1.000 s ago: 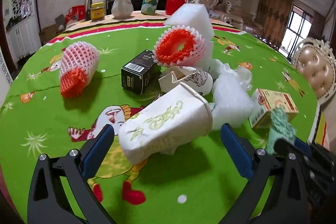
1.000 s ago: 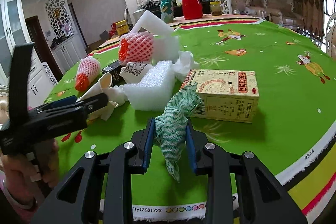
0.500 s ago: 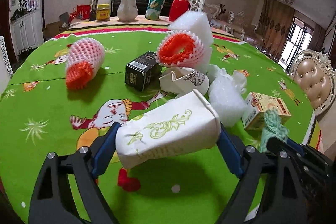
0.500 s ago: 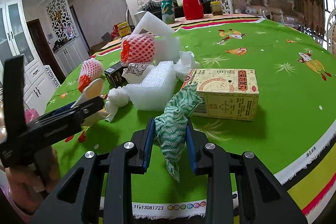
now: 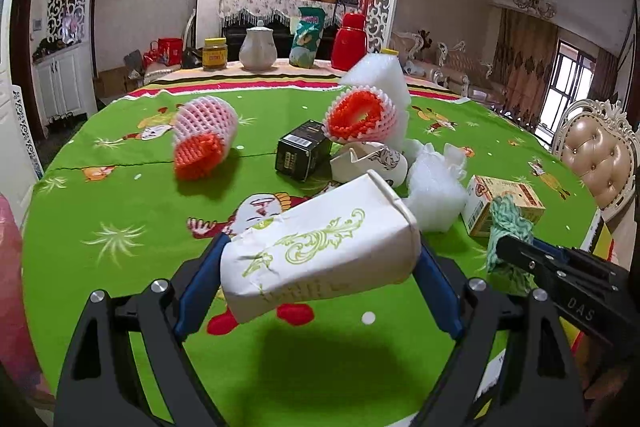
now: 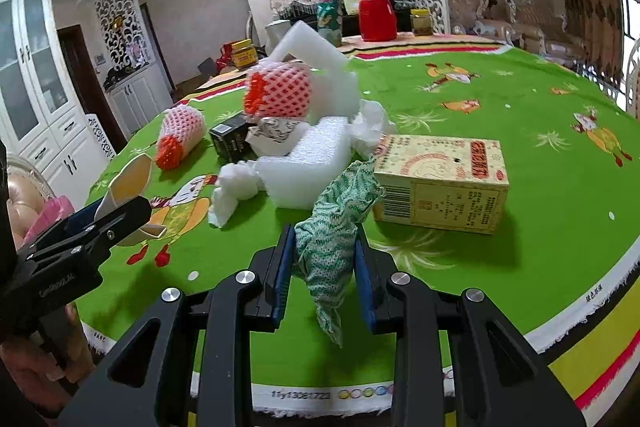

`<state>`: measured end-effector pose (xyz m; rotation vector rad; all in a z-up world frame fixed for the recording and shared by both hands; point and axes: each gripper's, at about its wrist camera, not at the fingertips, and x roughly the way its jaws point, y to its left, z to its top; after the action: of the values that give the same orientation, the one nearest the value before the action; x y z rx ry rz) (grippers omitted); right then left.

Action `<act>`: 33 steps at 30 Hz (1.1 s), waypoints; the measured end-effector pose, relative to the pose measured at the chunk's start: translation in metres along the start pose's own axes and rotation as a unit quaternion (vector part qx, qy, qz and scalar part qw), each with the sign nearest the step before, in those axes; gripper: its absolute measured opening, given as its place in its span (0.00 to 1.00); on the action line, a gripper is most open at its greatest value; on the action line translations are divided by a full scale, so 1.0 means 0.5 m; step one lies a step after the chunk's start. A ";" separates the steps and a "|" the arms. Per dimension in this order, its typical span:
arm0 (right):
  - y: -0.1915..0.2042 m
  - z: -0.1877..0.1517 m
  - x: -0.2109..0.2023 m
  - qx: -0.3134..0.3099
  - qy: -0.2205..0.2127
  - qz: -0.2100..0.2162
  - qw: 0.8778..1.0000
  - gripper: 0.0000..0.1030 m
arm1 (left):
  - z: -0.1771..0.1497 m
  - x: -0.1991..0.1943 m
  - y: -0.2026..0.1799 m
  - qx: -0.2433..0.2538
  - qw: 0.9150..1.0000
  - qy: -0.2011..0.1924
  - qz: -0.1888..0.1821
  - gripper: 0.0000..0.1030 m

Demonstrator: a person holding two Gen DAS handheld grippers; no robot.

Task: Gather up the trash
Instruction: 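Carry the paper cup and striped cloth over the pink bin with both tools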

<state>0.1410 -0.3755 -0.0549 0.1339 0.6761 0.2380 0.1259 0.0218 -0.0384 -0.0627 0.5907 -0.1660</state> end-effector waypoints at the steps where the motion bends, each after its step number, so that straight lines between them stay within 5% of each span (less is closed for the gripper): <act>1: 0.007 -0.001 -0.002 -0.006 -0.002 0.000 1.000 0.28 | -0.002 -0.005 0.002 0.000 1.000 -0.003 0.002 0.83; 33: 0.268 -0.010 -0.030 -0.132 -0.045 0.083 0.987 0.28 | -0.049 -0.174 0.167 -0.010 0.991 -0.078 0.105 0.83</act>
<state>0.1032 -0.2498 -0.0232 -0.0523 0.5380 0.4759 0.0526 0.1189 -0.0200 -0.0332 0.4398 0.0489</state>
